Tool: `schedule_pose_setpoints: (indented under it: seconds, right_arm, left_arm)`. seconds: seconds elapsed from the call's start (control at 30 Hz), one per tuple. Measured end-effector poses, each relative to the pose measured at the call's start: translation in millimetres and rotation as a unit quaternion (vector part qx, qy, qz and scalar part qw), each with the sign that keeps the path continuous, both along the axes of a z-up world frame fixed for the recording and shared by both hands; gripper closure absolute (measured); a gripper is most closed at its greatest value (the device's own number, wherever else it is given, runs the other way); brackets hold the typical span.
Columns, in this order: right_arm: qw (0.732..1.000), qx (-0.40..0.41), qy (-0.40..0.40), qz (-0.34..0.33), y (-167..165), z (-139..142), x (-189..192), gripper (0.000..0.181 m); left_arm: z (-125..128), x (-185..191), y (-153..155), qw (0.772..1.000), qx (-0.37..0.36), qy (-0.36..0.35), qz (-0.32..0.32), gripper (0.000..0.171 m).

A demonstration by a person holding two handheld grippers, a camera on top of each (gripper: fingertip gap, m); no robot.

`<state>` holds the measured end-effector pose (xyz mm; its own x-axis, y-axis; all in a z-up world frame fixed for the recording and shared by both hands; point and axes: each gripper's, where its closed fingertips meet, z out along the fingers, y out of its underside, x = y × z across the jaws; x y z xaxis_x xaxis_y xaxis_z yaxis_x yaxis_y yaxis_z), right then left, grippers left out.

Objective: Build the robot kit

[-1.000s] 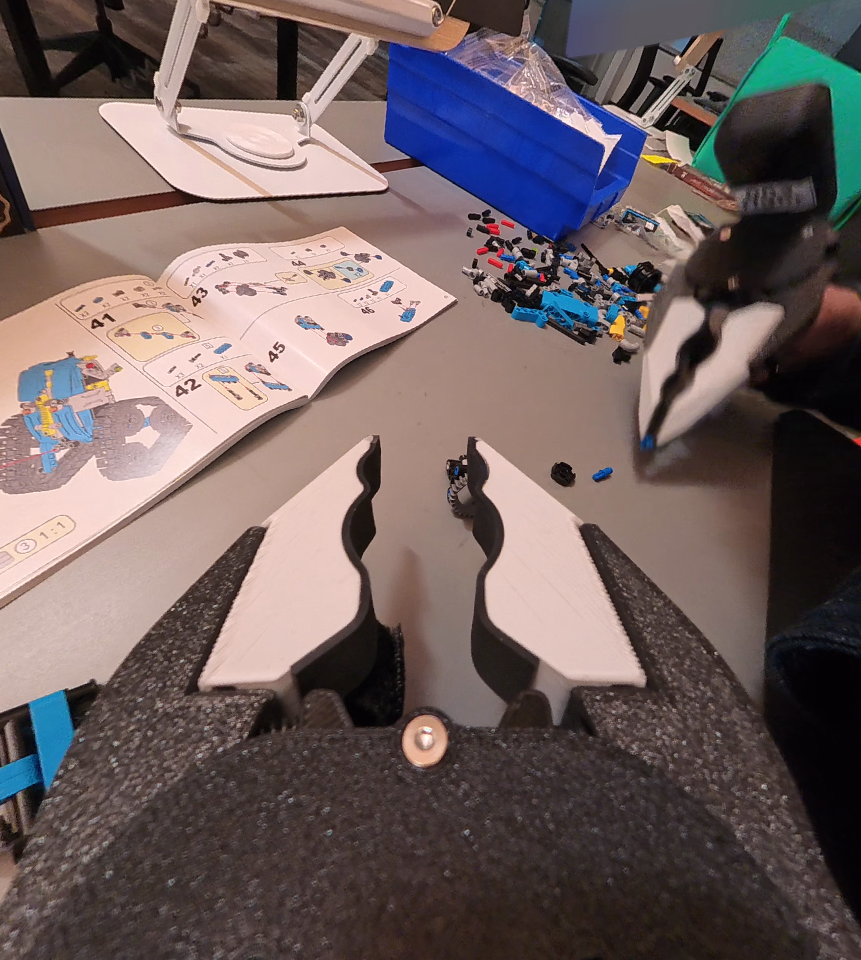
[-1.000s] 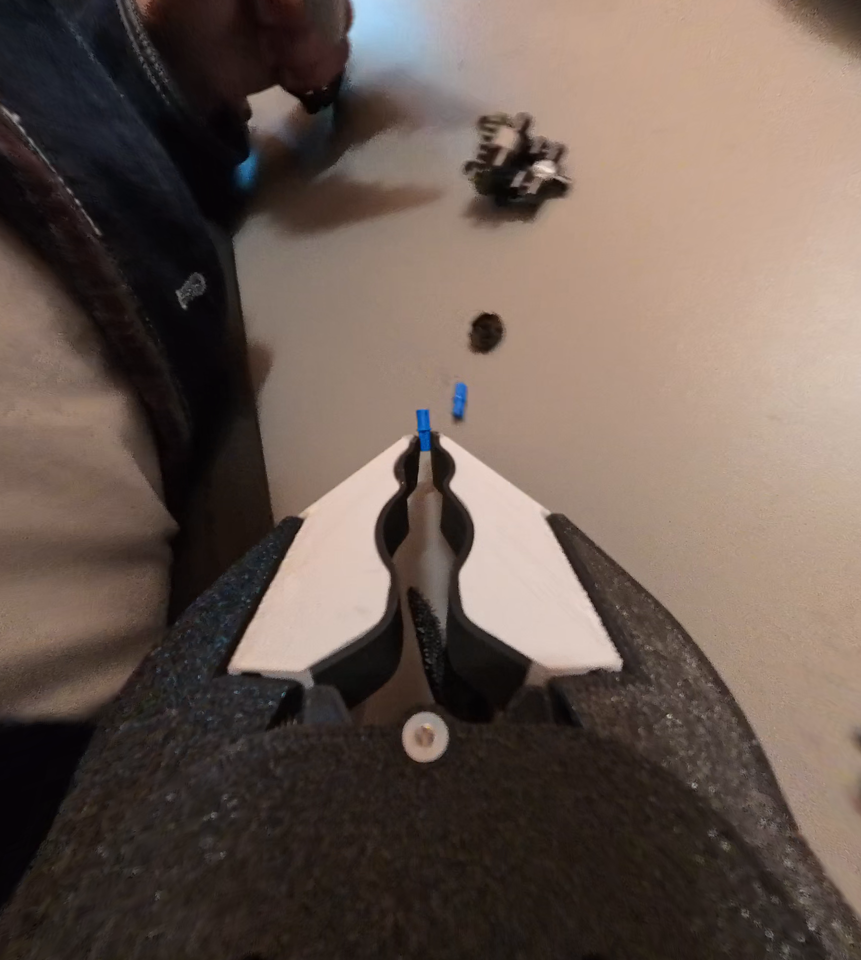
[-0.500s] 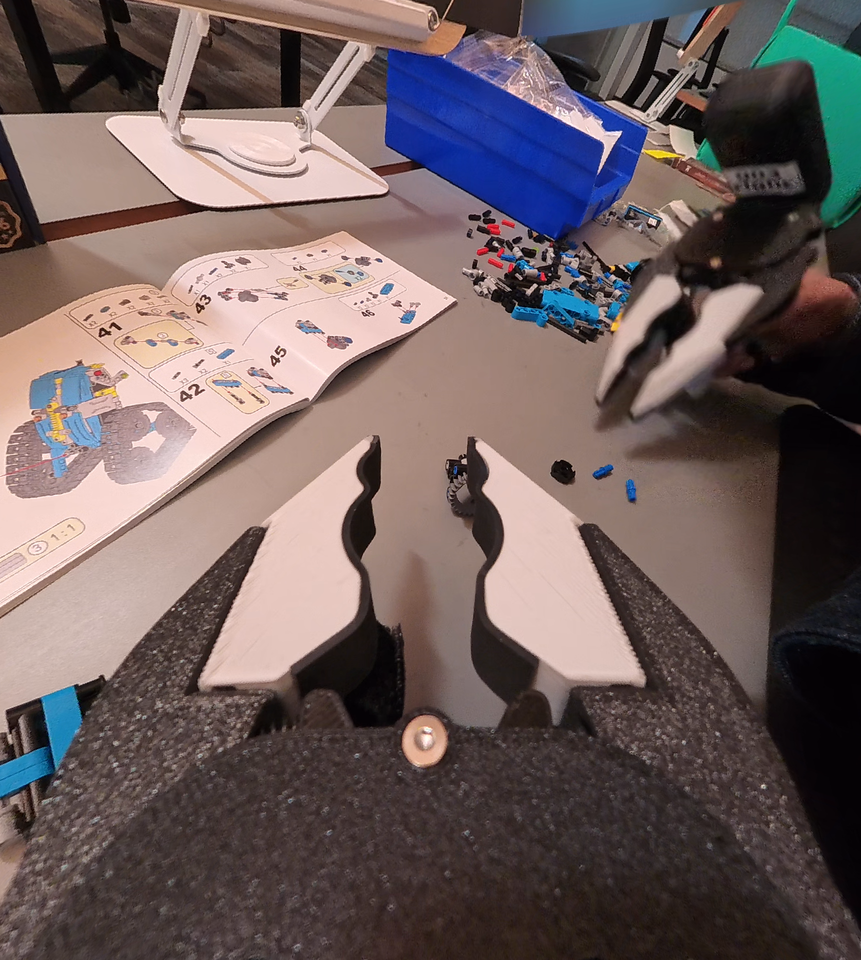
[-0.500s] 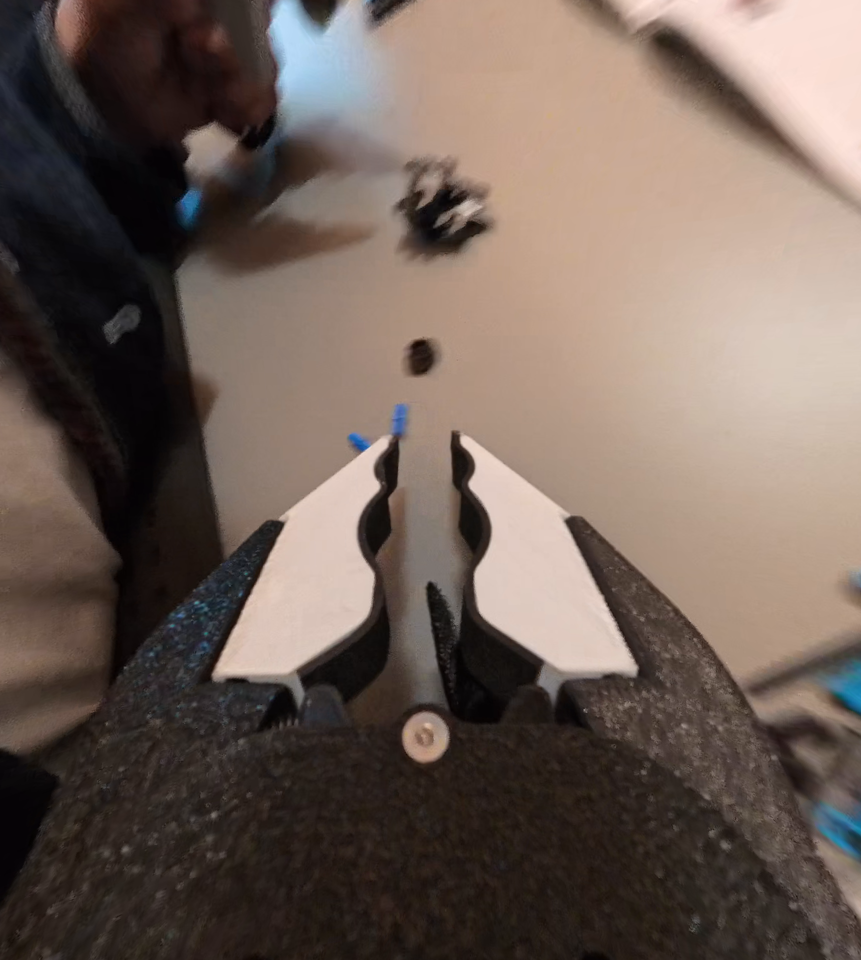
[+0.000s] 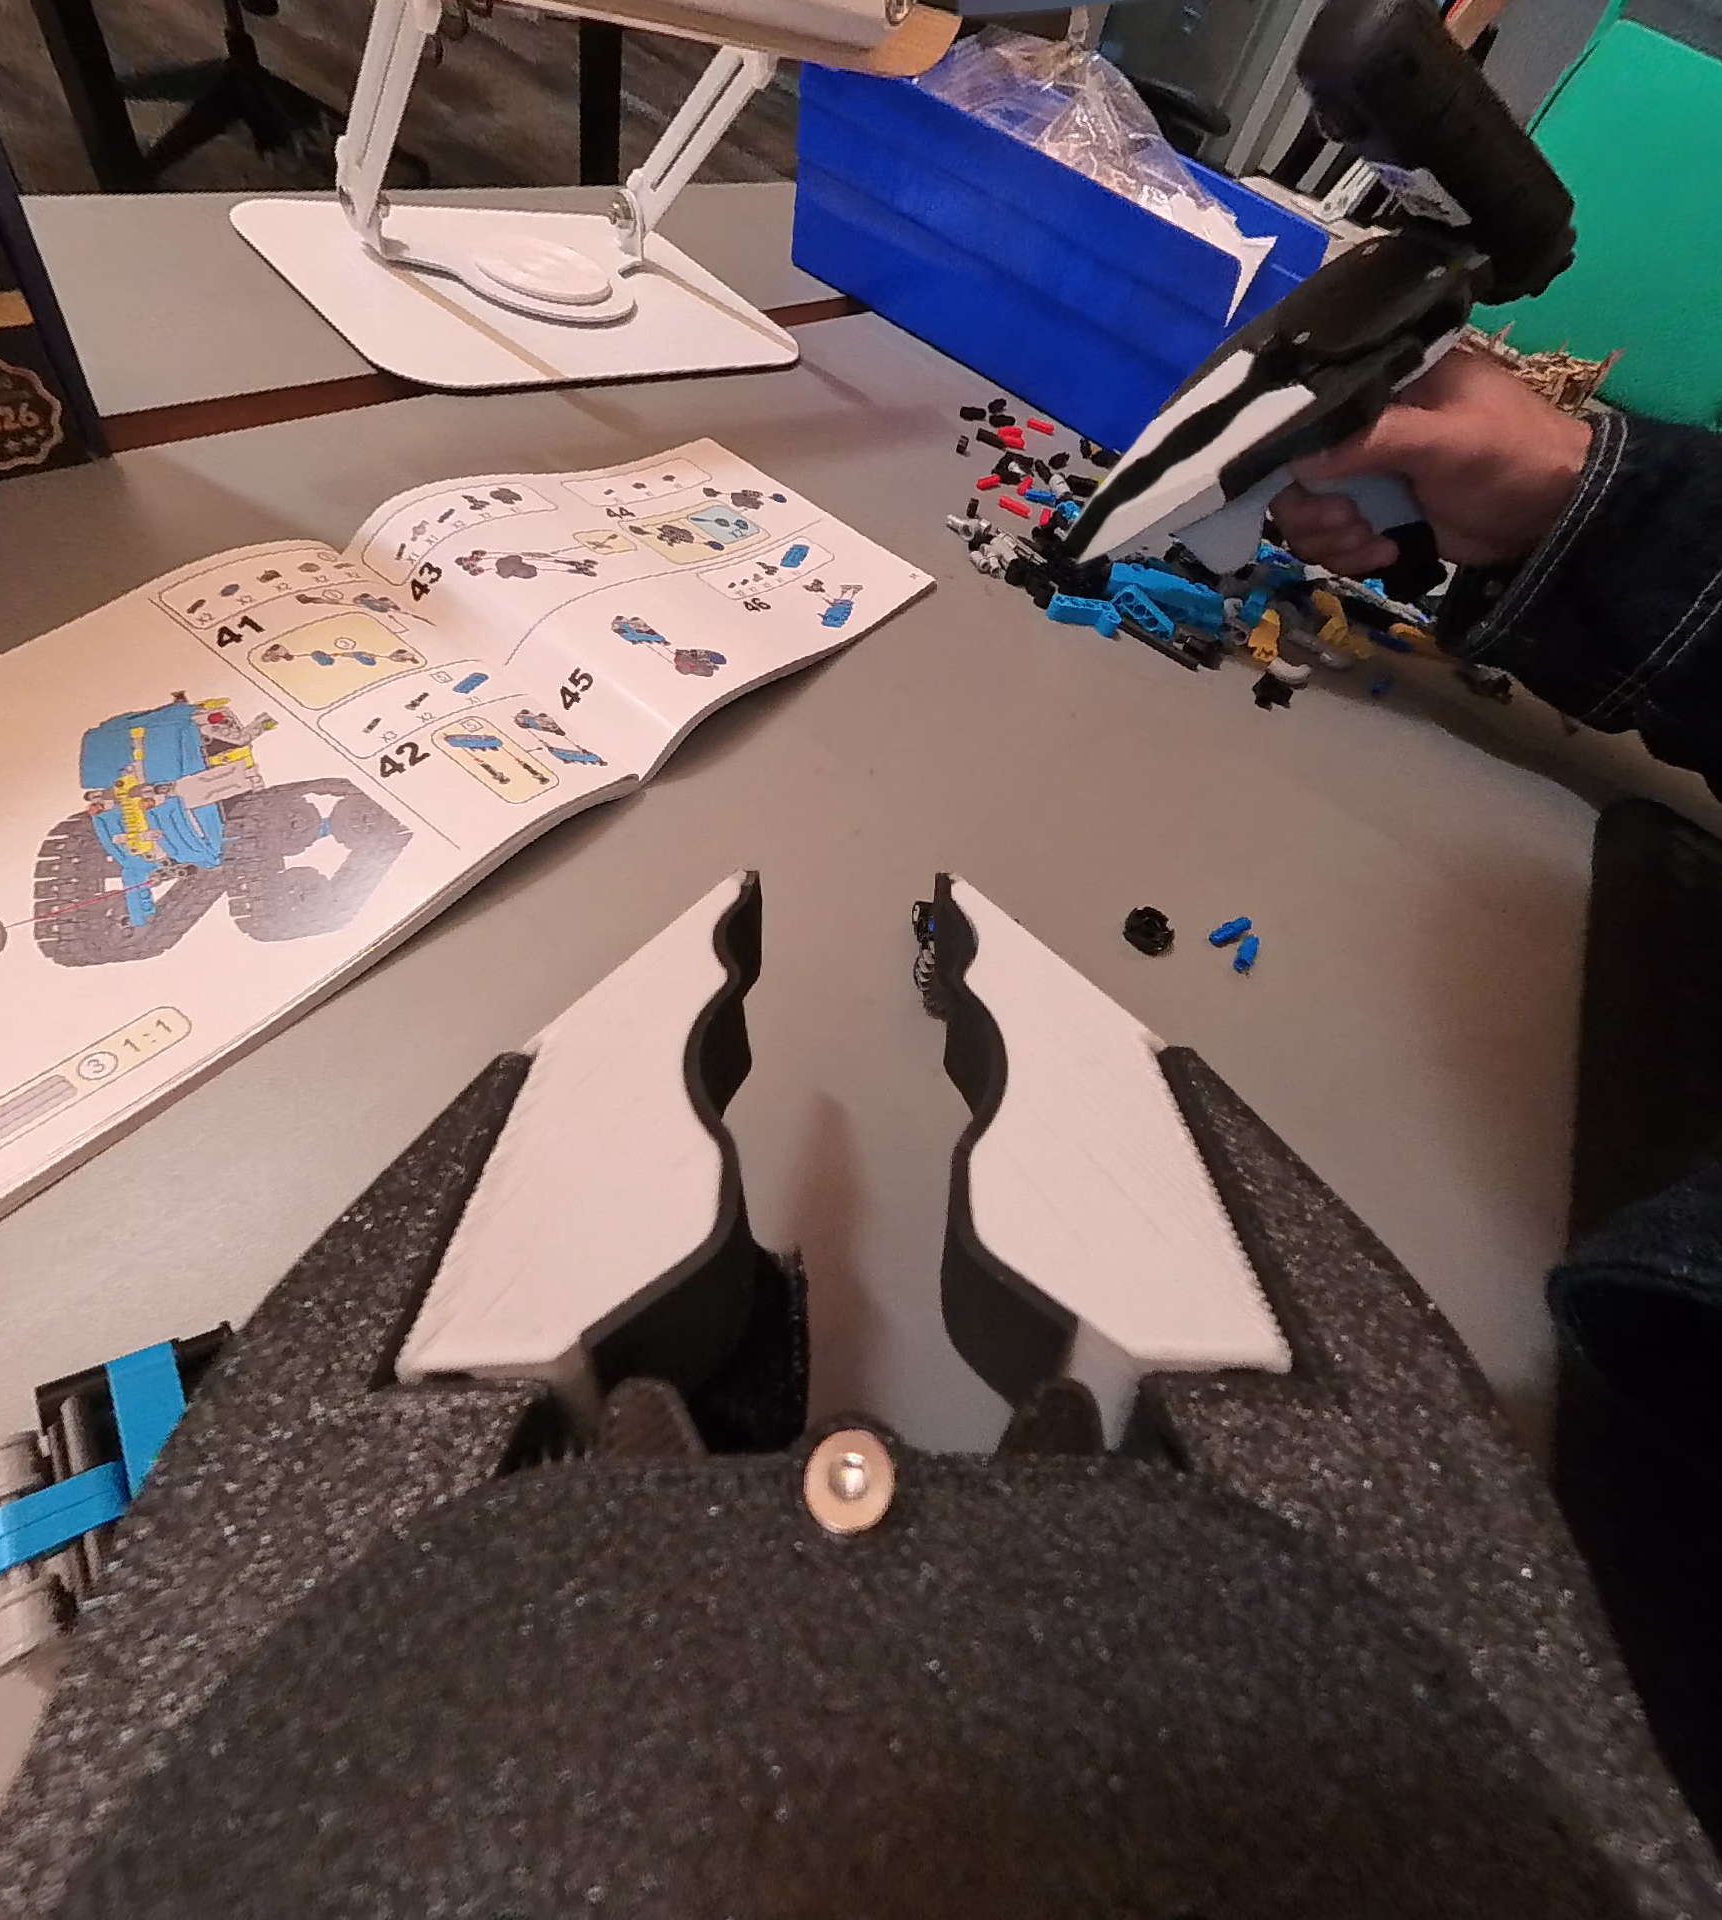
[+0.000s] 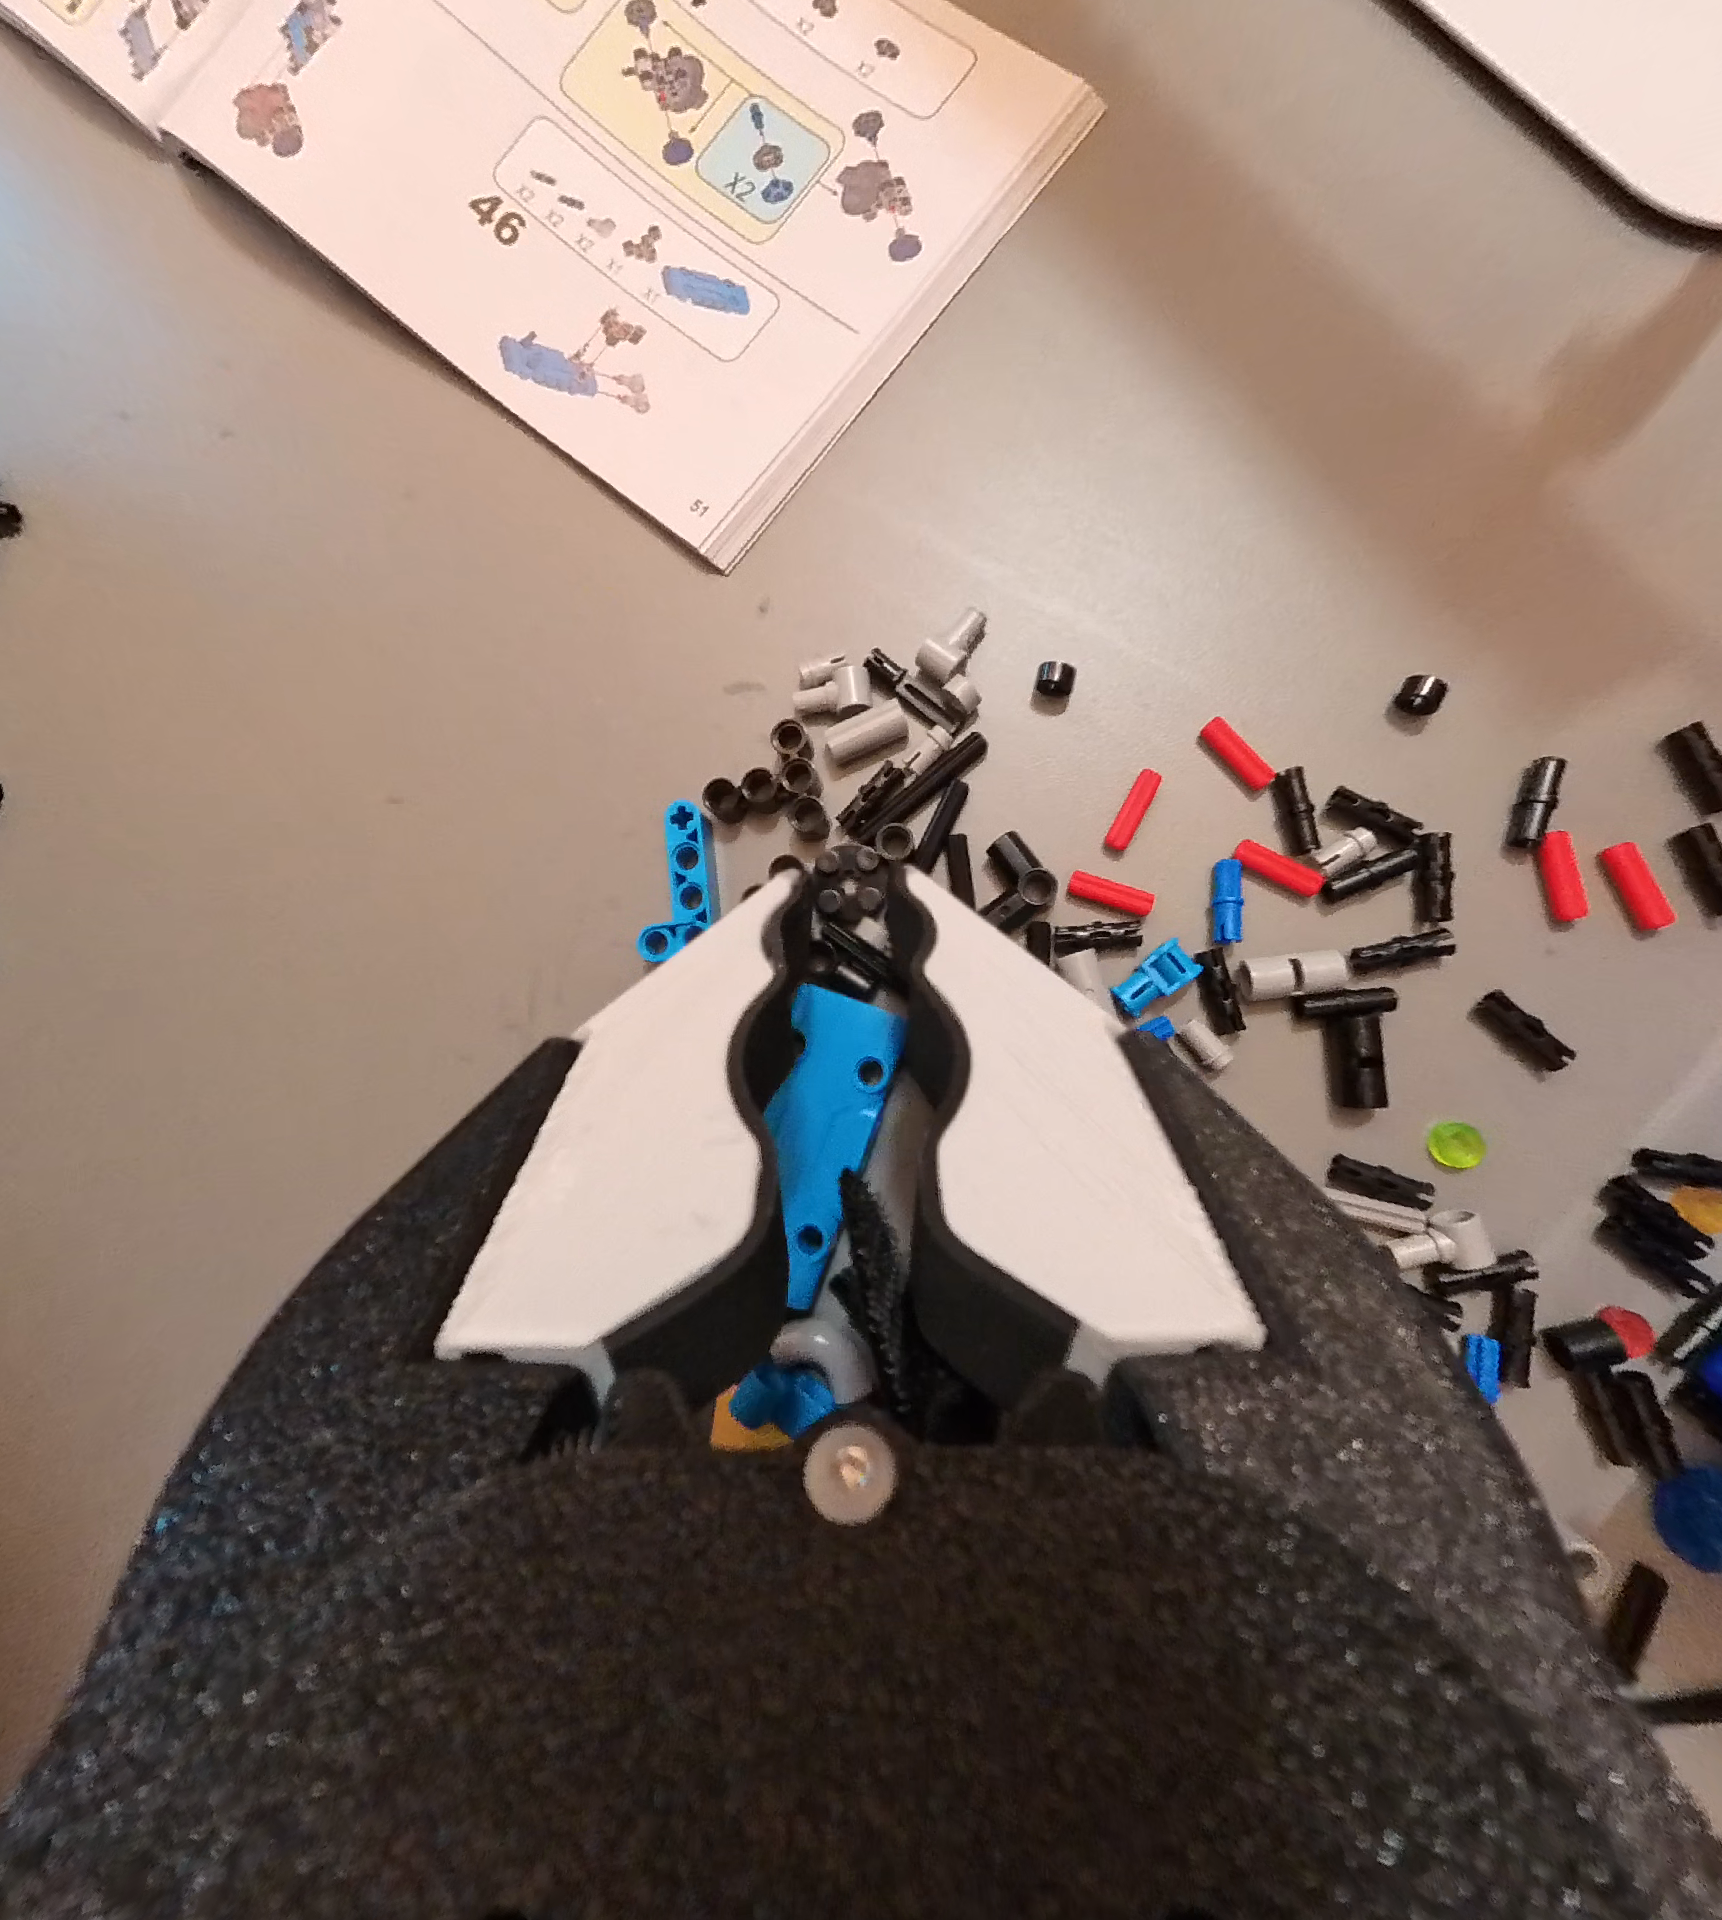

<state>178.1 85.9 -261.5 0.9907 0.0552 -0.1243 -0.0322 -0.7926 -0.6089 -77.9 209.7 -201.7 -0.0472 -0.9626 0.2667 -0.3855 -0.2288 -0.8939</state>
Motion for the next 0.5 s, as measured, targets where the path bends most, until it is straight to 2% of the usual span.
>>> schedule_pose_setpoints:
  seconds: [0.17,0.33,0.5]
  right_arm:
    - [1.0,-0.006,0.01,0.004,-3,-1,-3,0.168]
    - [0.999,-0.001,0.054,0.003,-8,0,-14,0.168]
    - [1.0,0.009,0.02,-0.012,-8,7,-5,0.167]
  left_arm:
    - [-4,1,0,1.0,-0.001,0.007,-0.001,0.139]
    - [-5,0,1,1.0,0.0,0.008,0.001,0.139]
    - [-4,1,-1,1.0,-0.001,0.007,-0.002,0.139]
